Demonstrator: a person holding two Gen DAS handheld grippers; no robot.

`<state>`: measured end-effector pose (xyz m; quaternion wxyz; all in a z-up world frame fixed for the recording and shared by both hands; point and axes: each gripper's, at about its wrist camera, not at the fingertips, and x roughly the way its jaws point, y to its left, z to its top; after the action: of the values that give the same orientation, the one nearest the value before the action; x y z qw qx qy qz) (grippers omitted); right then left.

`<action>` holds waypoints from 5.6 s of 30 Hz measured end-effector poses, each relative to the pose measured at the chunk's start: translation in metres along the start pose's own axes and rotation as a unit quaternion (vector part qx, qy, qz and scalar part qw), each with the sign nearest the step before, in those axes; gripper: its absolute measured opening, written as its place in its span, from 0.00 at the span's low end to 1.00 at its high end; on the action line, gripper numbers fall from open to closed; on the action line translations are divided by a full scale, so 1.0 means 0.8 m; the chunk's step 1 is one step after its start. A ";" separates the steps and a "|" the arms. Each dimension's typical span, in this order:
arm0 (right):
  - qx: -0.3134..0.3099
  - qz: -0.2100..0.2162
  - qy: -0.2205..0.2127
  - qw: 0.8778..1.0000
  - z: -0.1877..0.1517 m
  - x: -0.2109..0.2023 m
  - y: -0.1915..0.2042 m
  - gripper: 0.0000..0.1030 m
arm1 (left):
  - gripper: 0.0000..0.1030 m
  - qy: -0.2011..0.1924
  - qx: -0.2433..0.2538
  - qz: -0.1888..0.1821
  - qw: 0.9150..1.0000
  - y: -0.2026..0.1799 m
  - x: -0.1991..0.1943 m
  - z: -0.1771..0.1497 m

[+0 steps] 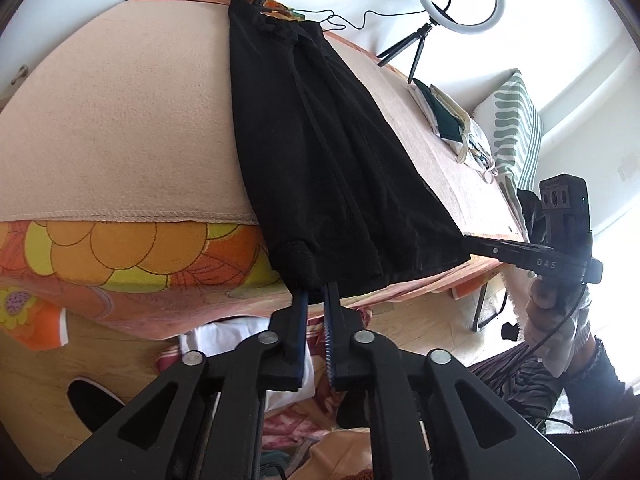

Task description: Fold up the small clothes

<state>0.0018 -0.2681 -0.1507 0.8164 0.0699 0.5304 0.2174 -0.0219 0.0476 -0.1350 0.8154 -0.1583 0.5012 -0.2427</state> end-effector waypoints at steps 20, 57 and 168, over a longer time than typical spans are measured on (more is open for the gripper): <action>0.028 -0.060 -0.064 0.996 0.174 0.077 -0.036 0.36 | 0.05 -0.019 0.018 -0.007 1.000 -0.005 0.009 0.007; -0.011 -0.012 0.038 0.999 0.008 0.018 -0.005 0.12 | 0.01 0.018 -0.065 -0.083 0.994 0.019 0.018 0.013; -0.088 0.067 0.007 0.994 0.206 0.120 0.026 0.32 | 0.31 0.020 0.065 -0.008 0.998 0.034 0.099 0.214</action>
<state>0.1765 -0.1889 -0.1536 0.7991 0.0315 0.5095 0.3175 0.1676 0.0287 -0.1306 0.8119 -0.1043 0.4992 -0.2840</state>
